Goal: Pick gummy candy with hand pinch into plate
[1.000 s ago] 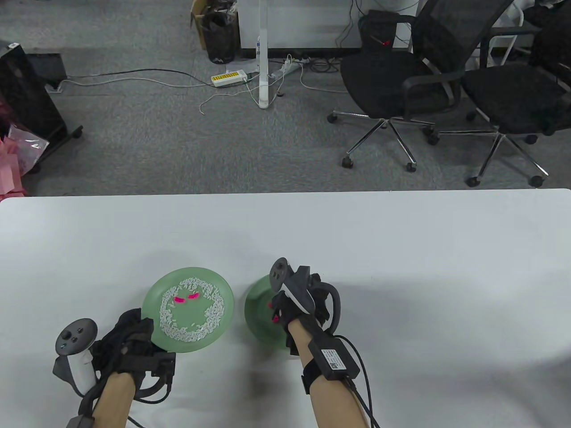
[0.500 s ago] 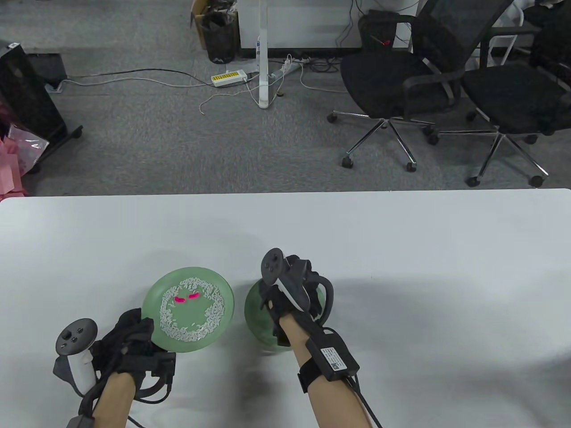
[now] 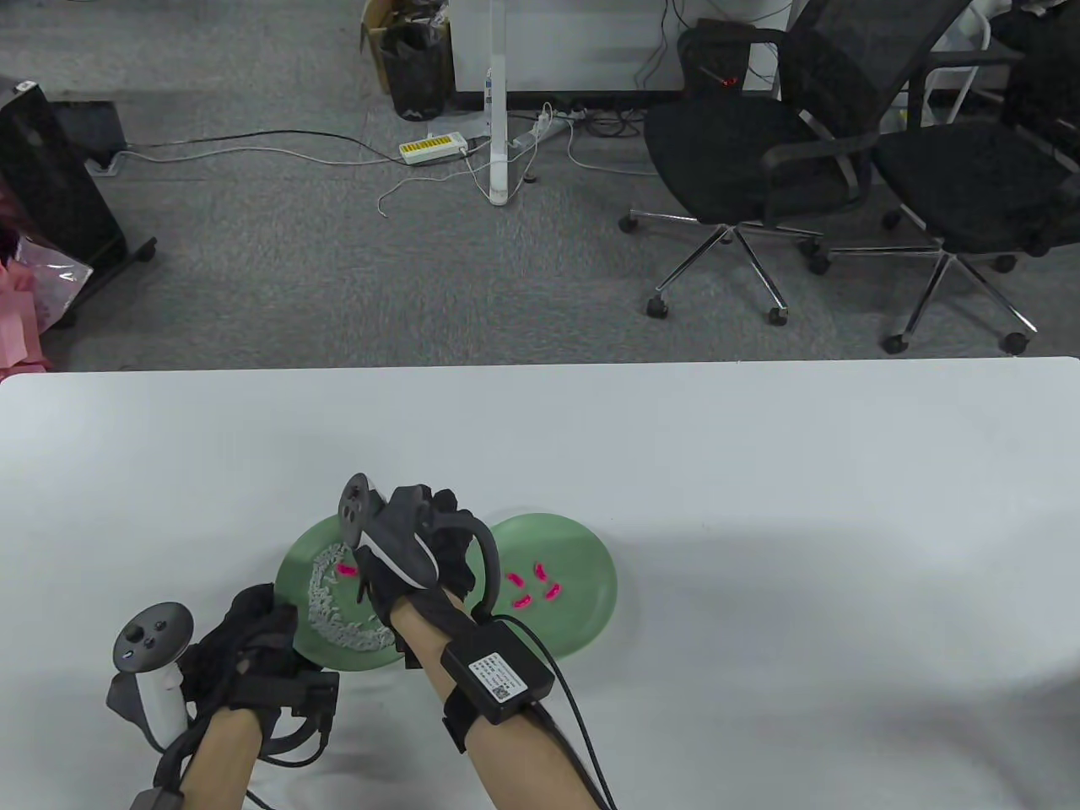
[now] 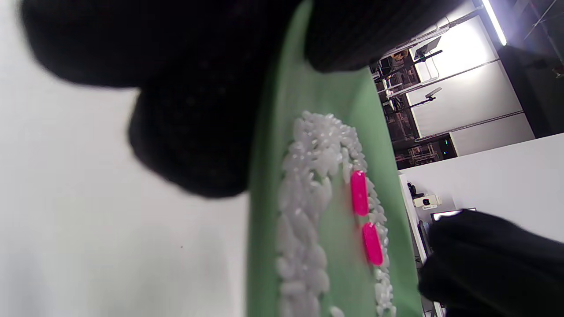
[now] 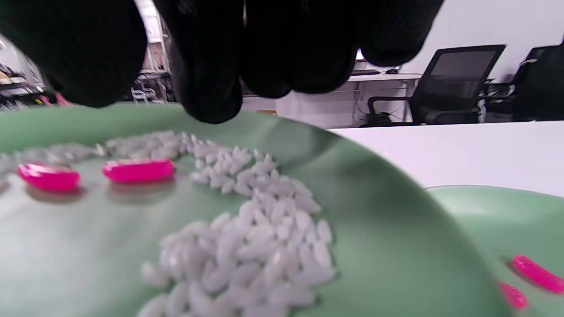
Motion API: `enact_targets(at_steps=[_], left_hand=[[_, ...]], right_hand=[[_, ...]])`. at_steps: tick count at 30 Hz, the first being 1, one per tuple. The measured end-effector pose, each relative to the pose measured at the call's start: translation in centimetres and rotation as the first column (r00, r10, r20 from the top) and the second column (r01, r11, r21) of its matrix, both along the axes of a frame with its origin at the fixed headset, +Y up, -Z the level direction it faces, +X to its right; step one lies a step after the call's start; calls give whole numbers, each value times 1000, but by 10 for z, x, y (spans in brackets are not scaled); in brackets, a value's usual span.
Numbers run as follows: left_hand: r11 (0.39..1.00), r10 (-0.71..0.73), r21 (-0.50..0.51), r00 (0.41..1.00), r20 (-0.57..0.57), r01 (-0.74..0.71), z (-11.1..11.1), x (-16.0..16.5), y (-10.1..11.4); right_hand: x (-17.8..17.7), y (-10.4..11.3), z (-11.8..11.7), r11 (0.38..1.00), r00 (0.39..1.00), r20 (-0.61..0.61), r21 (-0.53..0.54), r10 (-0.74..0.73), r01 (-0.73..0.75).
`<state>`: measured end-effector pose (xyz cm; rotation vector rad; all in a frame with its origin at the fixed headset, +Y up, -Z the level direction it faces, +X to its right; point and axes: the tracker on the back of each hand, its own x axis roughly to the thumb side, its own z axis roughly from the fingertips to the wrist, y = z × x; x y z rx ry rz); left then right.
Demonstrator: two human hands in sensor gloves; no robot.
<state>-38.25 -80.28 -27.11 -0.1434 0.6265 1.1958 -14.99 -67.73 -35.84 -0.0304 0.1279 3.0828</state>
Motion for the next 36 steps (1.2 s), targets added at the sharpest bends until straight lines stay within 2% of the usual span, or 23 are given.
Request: enact_targets(at_steps=[3, 14, 22, 27, 36], left_hand=[[1000, -2, 6, 1000, 3, 2, 2, 5, 7], [1000, -7, 19, 1000, 5, 7, 1, 4, 7], [1000, -3, 18, 1000, 5, 3, 2, 4, 9], [1000, -9, 21, 1000, 7, 9, 2, 6, 10], [1000, -7, 8, 1000, 15, 7, 1, 4, 6]], right_hand=[[-5, -7, -4, 999, 1000, 16, -34, 18, -17], [-16, -13, -3, 997, 997, -9, -34, 75, -76], [-18, -15, -3, 997, 999, -14, -56, 52, -52], [-19, -17, -1, 998, 997, -60, -46, 47, -49], [-23, -24, -2, 994, 994, -107, -99, 37, -48]])
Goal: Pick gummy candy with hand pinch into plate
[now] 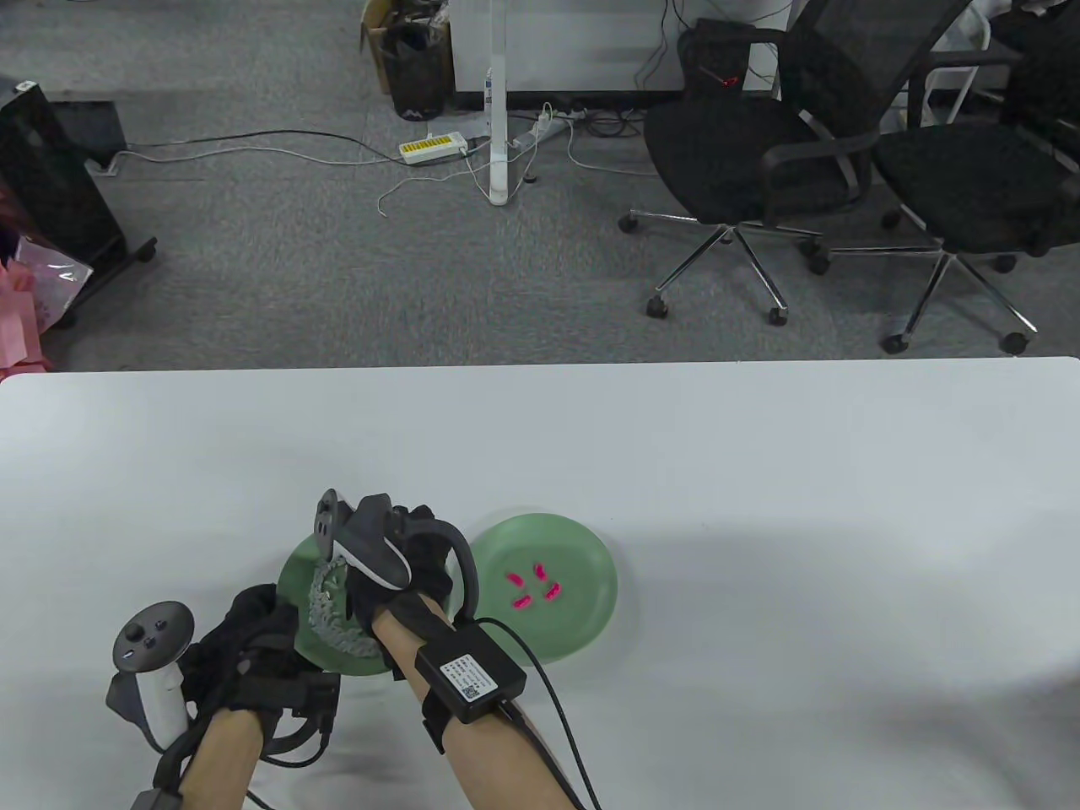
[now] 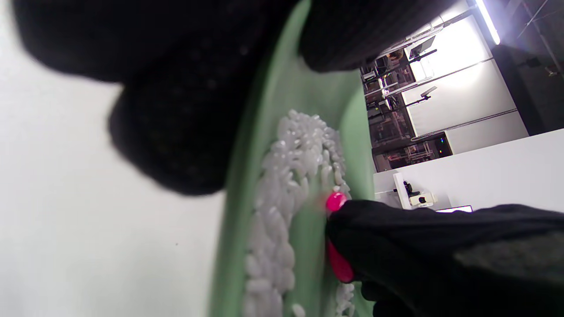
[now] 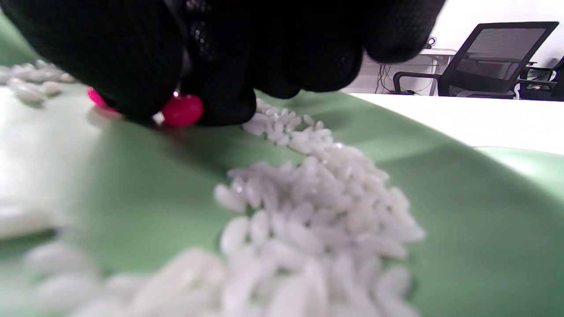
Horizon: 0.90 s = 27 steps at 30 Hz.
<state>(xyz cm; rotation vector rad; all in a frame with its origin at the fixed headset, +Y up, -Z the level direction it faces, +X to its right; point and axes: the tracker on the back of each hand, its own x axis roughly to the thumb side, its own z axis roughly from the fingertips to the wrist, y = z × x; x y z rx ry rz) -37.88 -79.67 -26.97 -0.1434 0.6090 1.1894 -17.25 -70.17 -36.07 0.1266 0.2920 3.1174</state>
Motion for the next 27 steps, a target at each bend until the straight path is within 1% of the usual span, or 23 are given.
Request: enact_targets(at_steps=[4, 9, 14, 16, 19, 22, 25, 27], left_hand=[[1000, 1, -1, 1000, 6, -1, -1, 0, -2], [1000, -6, -16, 1000, 5, 6, -1, 2, -5], [999, 23, -26, 1000, 7, -23, -2, 3, -9], [999, 23, -28, 1000, 5, -22, 0, 4, -6], [999, 24, -28, 1000, -6, -25, 1, 1, -7], [999, 36, -30, 999, -15, -36, 0, -4, -10], [999, 39, -28, 999, -15, -39, -1, -4, -12], [999, 38, -28, 999, -12, -38, -3, -6, -14]], right_hand=[[2, 1, 0, 1000, 1000, -13, -2, 3, -3], [6, 7, 2, 999, 999, -33, 14, -39, 40], [21, 23, 2, 990, 992, -26, 66, -121, 122], [31, 30, 1, 984, 987, -10, 76, -160, 160], [56, 39, -6, 979, 986, 27, 125, -165, 161], [90, 40, -14, 979, 985, 95, 154, -146, 131], [129, 28, -22, 988, 979, 171, 127, -112, 91], [145, 18, -24, 992, 974, 208, 108, -90, 69]])
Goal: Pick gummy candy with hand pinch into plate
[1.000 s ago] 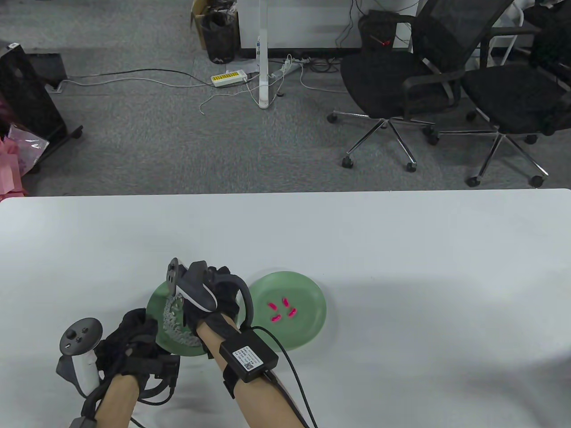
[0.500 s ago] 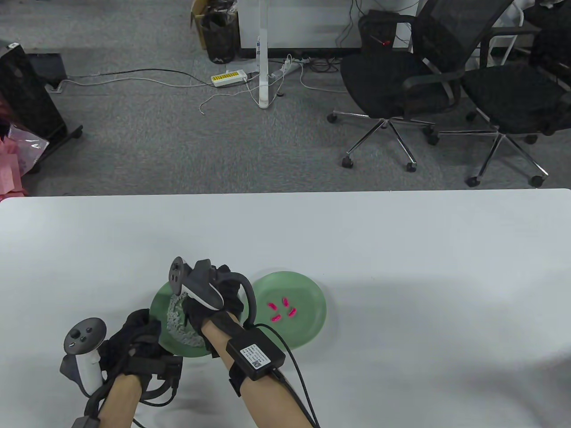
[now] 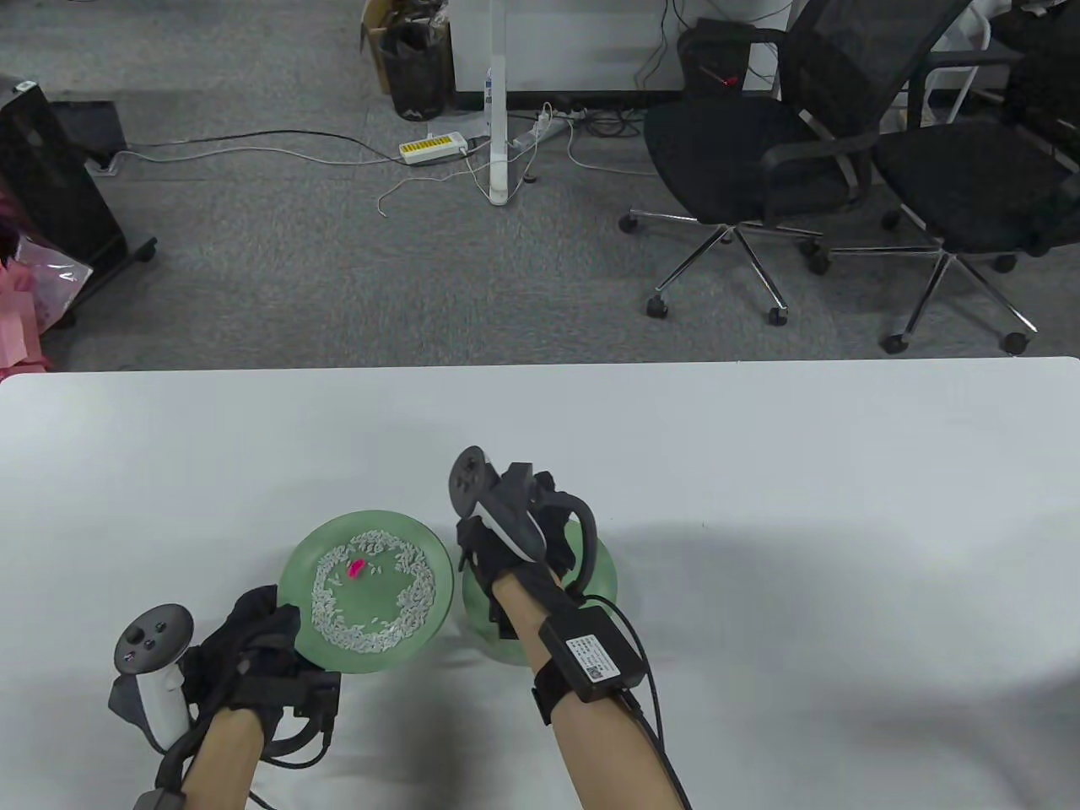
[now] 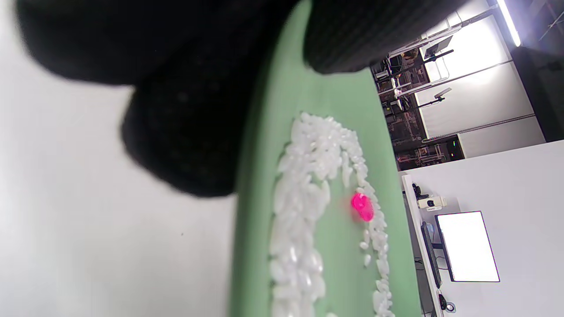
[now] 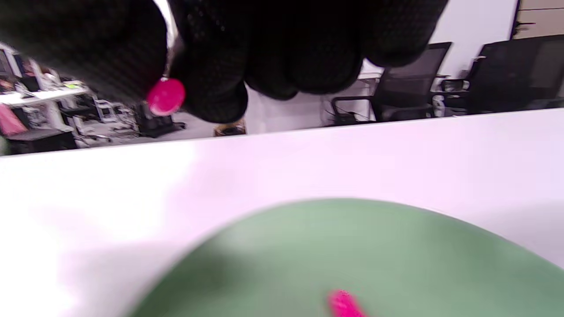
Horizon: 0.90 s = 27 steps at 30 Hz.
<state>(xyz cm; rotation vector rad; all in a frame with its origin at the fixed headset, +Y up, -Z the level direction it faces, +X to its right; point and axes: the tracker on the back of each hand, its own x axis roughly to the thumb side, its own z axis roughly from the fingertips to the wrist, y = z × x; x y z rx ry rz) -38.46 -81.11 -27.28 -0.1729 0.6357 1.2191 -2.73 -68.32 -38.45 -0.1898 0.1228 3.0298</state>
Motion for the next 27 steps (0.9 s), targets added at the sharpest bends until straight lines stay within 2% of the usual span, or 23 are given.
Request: enact_targets(at_steps=[5, 14, 20, 27], left_hand=[[1000, 4, 1, 1000, 2, -4, -2, -3, -4], [1000, 17, 4, 1000, -1, -17, -1, -3, -2], [1000, 19, 4, 1000, -2, -19, -2, -6, -6], [1000, 21, 3, 1000, -5, -21, -1, -7, -5]], right_hand=[[26, -25, -1, 998, 998, 44, -43, 55, -53], [28, -50, -1, 978, 981, 21, -78, 195, -193], [33, -57, -3, 972, 976, 34, -105, 214, -210], [39, -52, -3, 965, 965, 68, -85, 253, -247]])
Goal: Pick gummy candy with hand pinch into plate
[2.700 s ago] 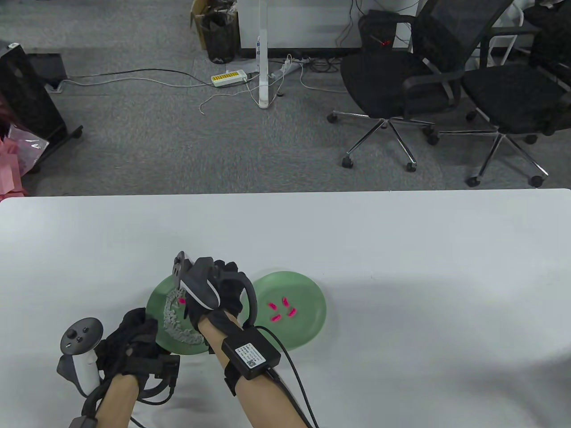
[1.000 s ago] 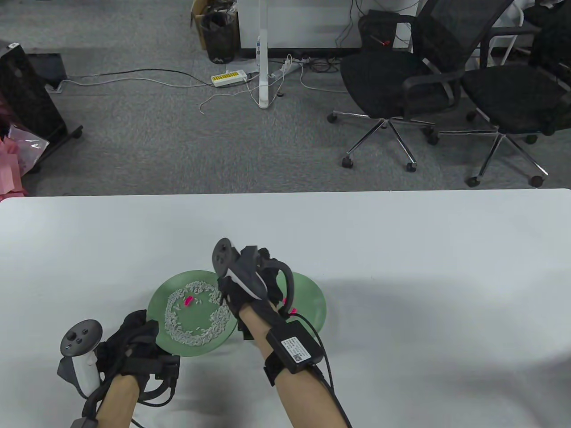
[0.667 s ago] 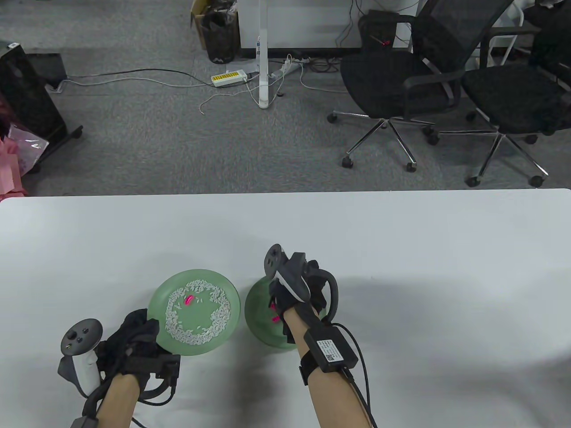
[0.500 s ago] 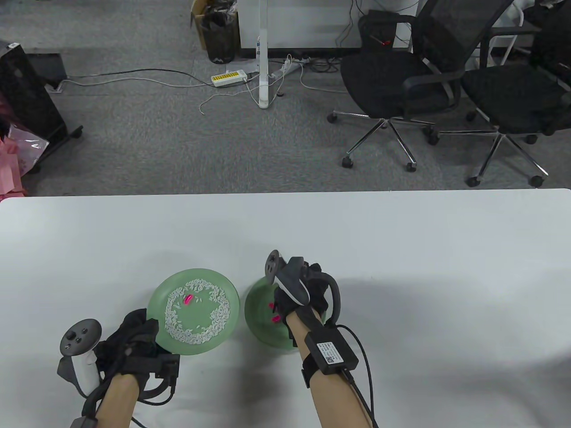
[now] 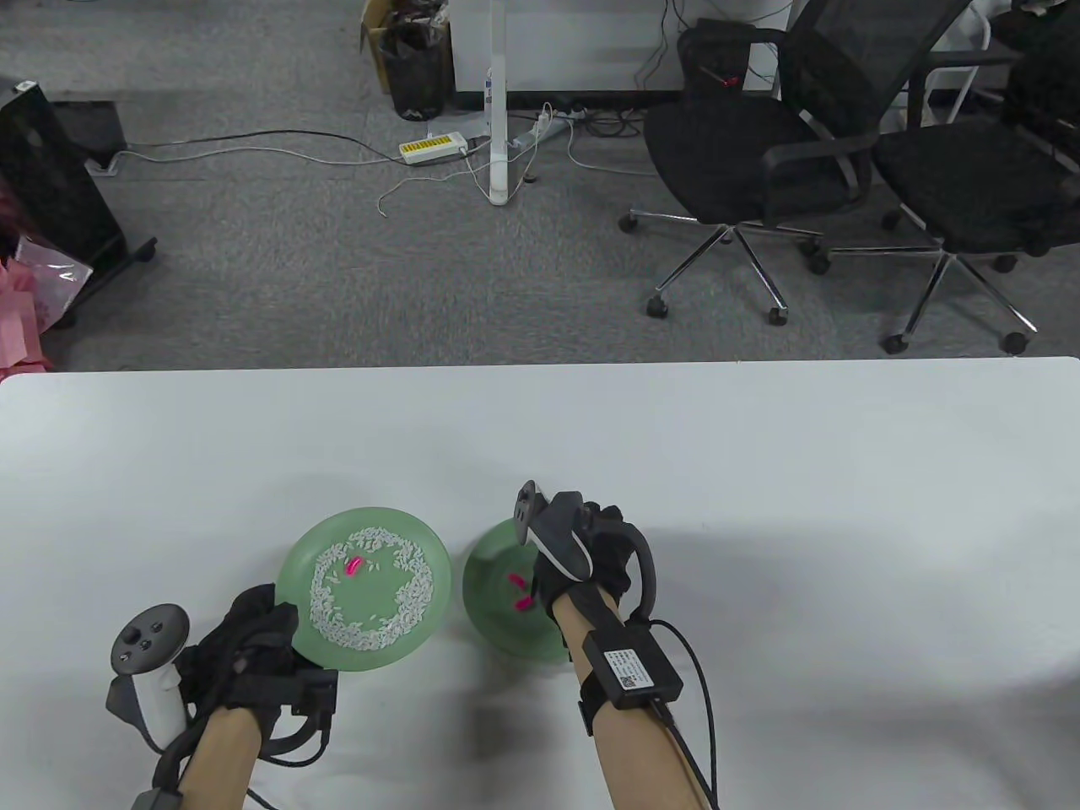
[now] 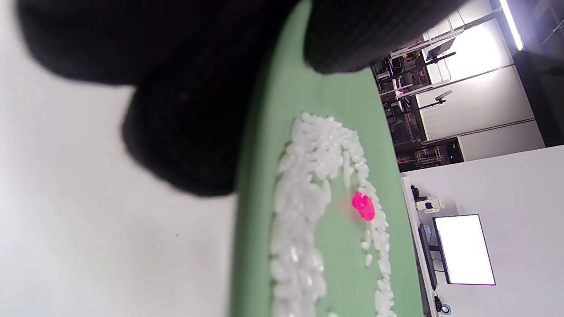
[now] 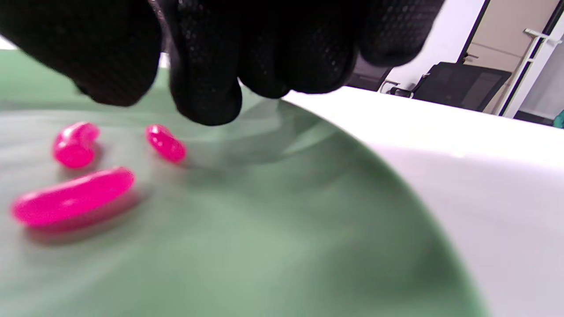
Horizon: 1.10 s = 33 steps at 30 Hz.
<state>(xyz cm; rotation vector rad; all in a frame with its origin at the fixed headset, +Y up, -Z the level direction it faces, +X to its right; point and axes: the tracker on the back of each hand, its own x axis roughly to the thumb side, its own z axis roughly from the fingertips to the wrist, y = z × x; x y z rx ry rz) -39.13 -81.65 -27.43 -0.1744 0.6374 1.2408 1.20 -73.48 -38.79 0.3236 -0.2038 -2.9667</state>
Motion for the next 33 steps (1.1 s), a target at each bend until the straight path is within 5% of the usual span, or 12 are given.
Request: enact_targets(at_steps=[6, 11, 20, 33], left_hand=[[1000, -9, -1, 1000, 6, 9, 0, 3, 1], [1000, -19, 0, 1000, 14, 19, 0, 5, 0], [999, -38, 8, 999, 29, 38, 3, 14, 9], [999, -38, 15, 998, 40, 37, 5, 19, 17]], right_hand=[[-30, 38, 12, 954, 975, -103, 207, -197, 215], [-87, 61, 30, 889, 885, -275, 163, -375, 427], [-169, 53, 37, 959, 907, -339, 44, -250, 280], [-183, 40, 29, 982, 931, -324, 19, -171, 187]])
